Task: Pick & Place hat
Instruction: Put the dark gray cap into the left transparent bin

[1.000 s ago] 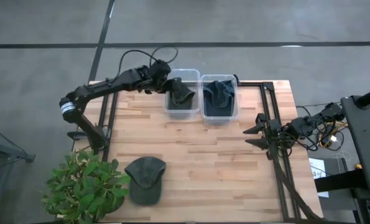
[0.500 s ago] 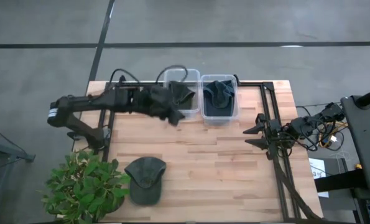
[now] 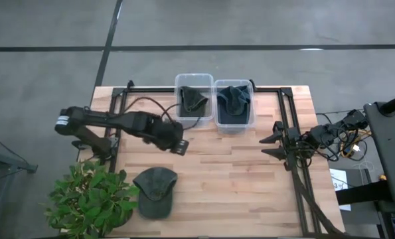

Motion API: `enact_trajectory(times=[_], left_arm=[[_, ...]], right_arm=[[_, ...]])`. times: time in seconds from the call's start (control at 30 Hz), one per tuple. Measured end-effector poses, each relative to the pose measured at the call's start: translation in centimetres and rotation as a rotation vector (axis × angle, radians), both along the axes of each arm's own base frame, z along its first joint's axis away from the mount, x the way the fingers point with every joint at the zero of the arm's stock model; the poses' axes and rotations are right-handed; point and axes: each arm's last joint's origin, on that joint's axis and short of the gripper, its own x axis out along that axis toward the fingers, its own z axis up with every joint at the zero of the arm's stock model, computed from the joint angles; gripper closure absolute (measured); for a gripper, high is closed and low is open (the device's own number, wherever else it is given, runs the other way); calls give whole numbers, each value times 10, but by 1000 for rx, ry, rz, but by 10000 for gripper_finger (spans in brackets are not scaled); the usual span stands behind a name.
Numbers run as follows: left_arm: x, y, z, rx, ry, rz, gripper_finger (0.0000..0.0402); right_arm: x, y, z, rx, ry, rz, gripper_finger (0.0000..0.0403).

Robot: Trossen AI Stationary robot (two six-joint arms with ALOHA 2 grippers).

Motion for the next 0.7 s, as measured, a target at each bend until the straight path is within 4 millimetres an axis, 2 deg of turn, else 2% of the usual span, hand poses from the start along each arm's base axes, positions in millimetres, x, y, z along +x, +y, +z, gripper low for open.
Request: enact_trajectory(times=[0.2,0.47,0.57,0.7], left_arm=[[-28,0,-40,-28,352,141,266],[-54,-19,-88,-172,591,187,266],[-60,-34,-95,-230,644,199,266],[-65,-54,-94,-242,658,231,266]], right_arm=[[0,1,0,-2,5,17,224],[0,1,0,-1,5,20,226],[0,1,-1,-1,6,20,225],[0,1,-1,-1,12,20,225]])
